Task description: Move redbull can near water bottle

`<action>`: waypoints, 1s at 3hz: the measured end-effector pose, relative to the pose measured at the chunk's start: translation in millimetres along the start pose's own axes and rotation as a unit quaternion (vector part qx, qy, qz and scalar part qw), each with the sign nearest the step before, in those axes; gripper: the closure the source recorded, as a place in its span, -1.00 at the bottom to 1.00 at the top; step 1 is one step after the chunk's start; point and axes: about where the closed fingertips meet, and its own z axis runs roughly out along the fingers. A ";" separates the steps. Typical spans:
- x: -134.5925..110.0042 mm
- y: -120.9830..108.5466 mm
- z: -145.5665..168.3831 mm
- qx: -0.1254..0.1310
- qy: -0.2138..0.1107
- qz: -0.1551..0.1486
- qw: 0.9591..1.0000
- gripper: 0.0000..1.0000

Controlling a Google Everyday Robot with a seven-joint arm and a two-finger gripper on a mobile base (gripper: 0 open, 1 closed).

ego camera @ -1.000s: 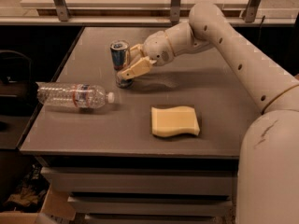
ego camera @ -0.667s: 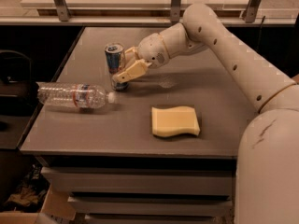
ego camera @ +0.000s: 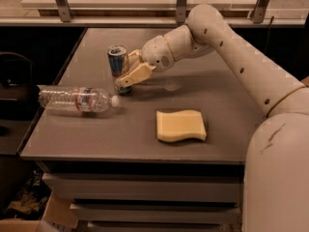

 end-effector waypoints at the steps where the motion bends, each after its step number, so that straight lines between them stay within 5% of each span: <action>1: -0.5 0.0 -0.2 0.000 0.000 0.000 1.000 0.19; 3: -0.1 3.4 4.7 -0.010 0.000 0.004 1.000 -0.74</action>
Offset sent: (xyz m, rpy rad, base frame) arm -0.0240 0.0137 -0.0170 -0.0195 0.0816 0.0764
